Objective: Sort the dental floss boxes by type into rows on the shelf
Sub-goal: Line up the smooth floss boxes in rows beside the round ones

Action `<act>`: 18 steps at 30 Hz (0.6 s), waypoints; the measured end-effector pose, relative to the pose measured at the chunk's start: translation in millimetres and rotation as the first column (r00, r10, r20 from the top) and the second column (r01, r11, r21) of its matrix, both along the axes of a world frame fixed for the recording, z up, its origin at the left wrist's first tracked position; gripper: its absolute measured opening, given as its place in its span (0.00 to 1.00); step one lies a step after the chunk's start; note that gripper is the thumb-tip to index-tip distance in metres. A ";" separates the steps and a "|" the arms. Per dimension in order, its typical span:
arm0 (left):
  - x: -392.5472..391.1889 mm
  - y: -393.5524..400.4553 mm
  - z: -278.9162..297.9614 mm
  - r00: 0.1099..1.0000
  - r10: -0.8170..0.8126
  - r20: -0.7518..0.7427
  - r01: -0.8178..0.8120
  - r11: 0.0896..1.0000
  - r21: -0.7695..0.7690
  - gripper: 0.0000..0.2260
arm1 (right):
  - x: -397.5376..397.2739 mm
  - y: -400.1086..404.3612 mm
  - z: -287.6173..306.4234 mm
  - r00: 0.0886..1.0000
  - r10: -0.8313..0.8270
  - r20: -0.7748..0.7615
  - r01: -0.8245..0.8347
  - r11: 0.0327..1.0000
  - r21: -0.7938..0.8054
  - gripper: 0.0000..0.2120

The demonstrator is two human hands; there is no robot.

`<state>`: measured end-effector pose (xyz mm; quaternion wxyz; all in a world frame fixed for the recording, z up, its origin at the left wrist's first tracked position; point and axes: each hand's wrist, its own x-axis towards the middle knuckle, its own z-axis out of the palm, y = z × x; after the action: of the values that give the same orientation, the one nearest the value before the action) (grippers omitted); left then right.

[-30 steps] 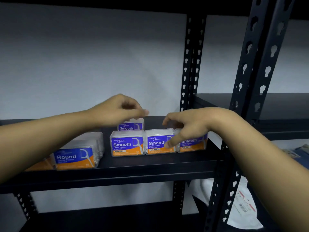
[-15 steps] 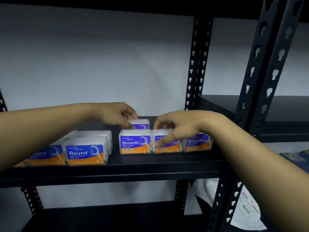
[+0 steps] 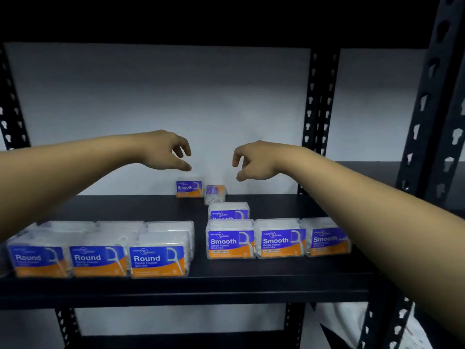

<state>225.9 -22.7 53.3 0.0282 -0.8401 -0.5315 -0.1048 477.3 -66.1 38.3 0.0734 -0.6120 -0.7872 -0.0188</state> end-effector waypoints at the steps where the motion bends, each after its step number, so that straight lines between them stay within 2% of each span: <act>1: -3.3 5.4 -0.9 0.999 0.006 -0.036 -0.006 1.000 0.003 0.22 | -7.4 8.8 0.0 1.000 0.000 0.022 0.000 1.000 0.002 0.20; 6: -13.6 36.8 -25.1 0.977 0.003 -0.212 -0.009 1.000 -0.029 0.26 | -40.7 55.2 -10.8 0.986 -0.067 0.155 0.070 0.997 -0.016 0.23; 8: -18.2 50.0 -31.5 0.973 -0.023 -0.229 0.013 0.999 -0.047 0.26 | -50.5 71.1 -17.0 0.975 -0.103 0.199 0.116 0.992 -0.052 0.25; 12: -28.6 76.1 -35.6 0.975 -0.074 -0.211 0.067 0.997 -0.038 0.27 | -62.7 97.9 -27.9 0.970 -0.161 0.180 0.183 0.977 -0.113 0.22; 16: -32.4 99.4 -40.0 0.959 -0.096 -0.267 0.093 0.995 -0.024 0.28 | -65.4 120.1 -44.5 0.948 -0.251 0.195 0.287 0.940 -0.185 0.24; 18: -31.6 109.1 -43.4 0.957 -0.113 -0.269 0.112 0.994 -0.019 0.28 | -65.7 126.6 -47.5 0.940 -0.264 0.216 0.299 0.942 -0.153 0.24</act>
<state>194.3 86.4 9.9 0.0926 -0.8754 -0.4744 0.0101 411.6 60.5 -9.2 -0.0630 -0.7180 -0.6930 -0.0157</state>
